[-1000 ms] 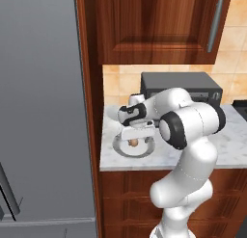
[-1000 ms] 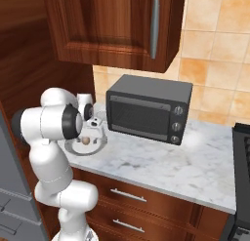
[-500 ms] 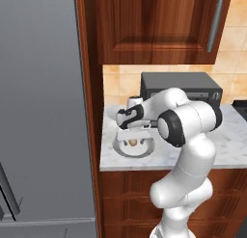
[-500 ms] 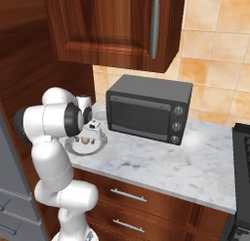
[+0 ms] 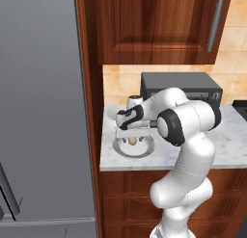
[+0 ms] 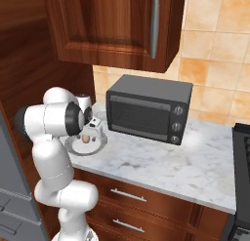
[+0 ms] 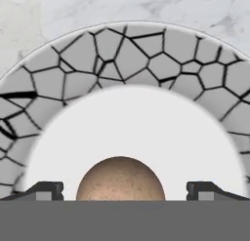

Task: Pick the egg from the counter and place it in the microwave.

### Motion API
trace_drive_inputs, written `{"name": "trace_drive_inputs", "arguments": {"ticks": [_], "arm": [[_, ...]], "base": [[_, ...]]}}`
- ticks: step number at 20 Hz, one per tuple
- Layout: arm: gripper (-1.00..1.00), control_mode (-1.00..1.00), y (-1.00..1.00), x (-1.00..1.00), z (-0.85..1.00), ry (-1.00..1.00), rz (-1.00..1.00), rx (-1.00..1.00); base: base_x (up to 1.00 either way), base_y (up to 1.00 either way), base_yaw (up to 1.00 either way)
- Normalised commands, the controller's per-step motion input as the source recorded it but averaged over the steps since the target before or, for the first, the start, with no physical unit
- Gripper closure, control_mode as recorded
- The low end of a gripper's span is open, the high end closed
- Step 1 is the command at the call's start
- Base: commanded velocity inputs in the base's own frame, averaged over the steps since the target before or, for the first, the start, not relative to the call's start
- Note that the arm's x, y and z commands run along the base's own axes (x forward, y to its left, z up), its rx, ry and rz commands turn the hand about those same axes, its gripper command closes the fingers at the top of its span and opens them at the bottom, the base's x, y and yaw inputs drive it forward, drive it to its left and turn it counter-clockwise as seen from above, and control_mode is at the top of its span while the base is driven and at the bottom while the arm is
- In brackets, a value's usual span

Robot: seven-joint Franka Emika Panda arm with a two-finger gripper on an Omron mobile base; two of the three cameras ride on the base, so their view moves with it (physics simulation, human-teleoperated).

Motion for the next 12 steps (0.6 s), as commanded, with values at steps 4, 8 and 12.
{"name": "trace_drive_inputs", "arguments": {"ticks": [4, 8, 12], "arm": [[1.00, -1.00, 0.00, -0.21, -0.17, 0.00, -0.05, 0.00], [1.00, -1.00, -0.06, -0.07, -0.02, 0.00, -0.06, 0.00], [1.00, -1.00, -0.02, -0.03, 0.11, -0.11, 0.00, 0.01]], "base": [[0.00, 0.00, 0.00], [0.00, 0.00, 0.00], [0.00, 0.00, 0.00]]}}
